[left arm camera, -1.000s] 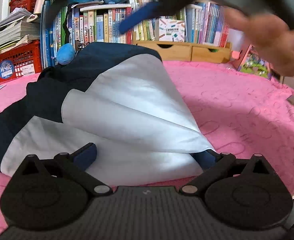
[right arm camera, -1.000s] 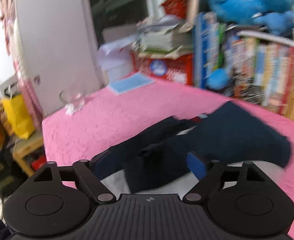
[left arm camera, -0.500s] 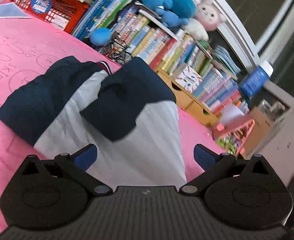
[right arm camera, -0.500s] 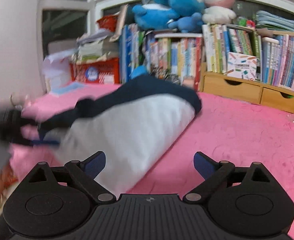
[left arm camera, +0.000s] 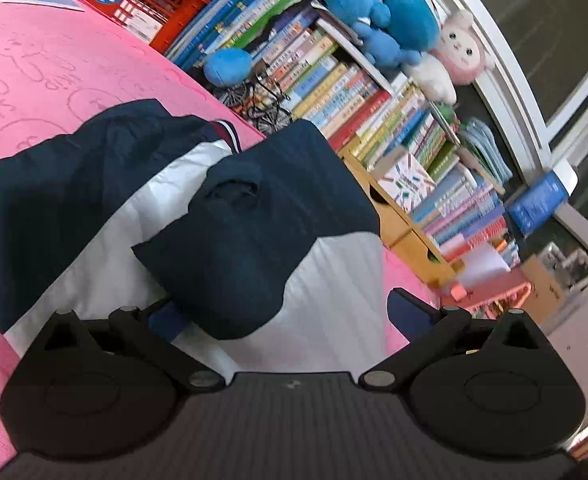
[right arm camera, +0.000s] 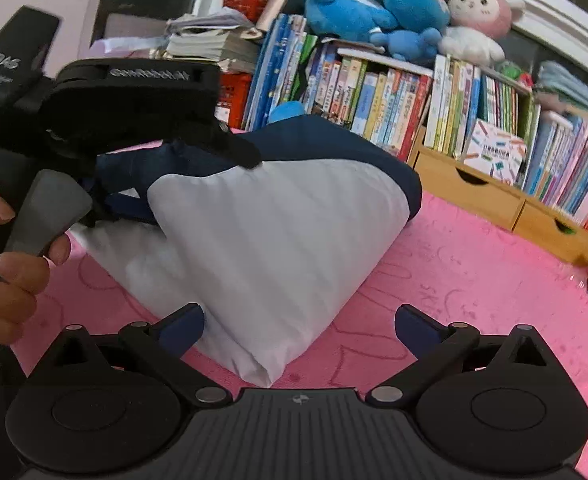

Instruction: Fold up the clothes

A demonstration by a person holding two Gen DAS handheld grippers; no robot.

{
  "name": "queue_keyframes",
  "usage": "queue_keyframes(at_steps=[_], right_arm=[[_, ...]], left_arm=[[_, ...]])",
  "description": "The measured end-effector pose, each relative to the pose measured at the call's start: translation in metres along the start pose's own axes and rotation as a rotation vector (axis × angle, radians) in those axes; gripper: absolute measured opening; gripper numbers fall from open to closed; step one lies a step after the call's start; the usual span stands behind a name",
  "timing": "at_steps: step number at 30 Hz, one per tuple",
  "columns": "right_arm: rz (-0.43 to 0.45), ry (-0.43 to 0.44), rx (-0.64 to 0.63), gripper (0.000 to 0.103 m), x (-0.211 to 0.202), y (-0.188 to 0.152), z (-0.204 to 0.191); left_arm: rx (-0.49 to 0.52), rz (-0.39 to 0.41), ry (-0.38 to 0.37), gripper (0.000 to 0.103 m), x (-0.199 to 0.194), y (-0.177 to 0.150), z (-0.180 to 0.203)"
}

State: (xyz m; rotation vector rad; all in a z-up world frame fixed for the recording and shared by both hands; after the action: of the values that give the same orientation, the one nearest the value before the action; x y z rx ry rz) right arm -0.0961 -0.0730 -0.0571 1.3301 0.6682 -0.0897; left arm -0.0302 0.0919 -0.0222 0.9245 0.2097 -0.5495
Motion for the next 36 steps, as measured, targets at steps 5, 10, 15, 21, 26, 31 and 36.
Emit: queue_keyframes(at_steps=[5, 10, 15, 21, 26, 31, 36], right_arm=[[-0.004, 0.017, 0.086, 0.103, 0.004, -0.004, 0.009], [-0.012, 0.05, 0.195, 0.103, 0.005, -0.011, 0.018], [-0.002, 0.05, 0.202, 0.103, 0.003, -0.01, 0.019], [0.027, 0.027, 0.167, 0.103, 0.0, -0.01, 0.015], [0.041, 0.015, 0.148, 0.103, -0.002, -0.01, 0.012], [0.046, 0.012, 0.145, 0.103, -0.002, -0.01, 0.012], [0.053, 0.006, 0.148, 0.103, -0.004, -0.011, 0.012]], left_arm=[[0.086, 0.138, 0.034, 0.102, -0.013, 0.008, 0.015], [0.287, -0.017, 0.19, 0.103, 0.021, 0.007, 0.034], [0.195, -0.107, 0.215, 0.103, 0.04, 0.01, 0.025], [0.29, -0.125, 0.249, 0.103, 0.047, 0.007, 0.03], [0.314, -0.123, 0.252, 0.103, 0.048, 0.008, 0.031], [0.349, -0.119, 0.254, 0.103, 0.05, 0.007, 0.032], [0.326, -0.119, 0.222, 0.103, 0.048, 0.013, 0.026]])
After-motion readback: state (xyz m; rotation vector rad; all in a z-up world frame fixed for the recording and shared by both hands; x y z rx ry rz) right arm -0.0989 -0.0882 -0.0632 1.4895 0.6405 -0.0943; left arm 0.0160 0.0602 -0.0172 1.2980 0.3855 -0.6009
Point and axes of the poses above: each gripper's, at about its wrist camera, not at the fingertips, and x roughly the way its jaws point, z to its right, y to its top, the point moved 4 cm from there along x, roughly the way its jaws point, and after that the axes turned 7 degrees about x, right-handed, at the moved point
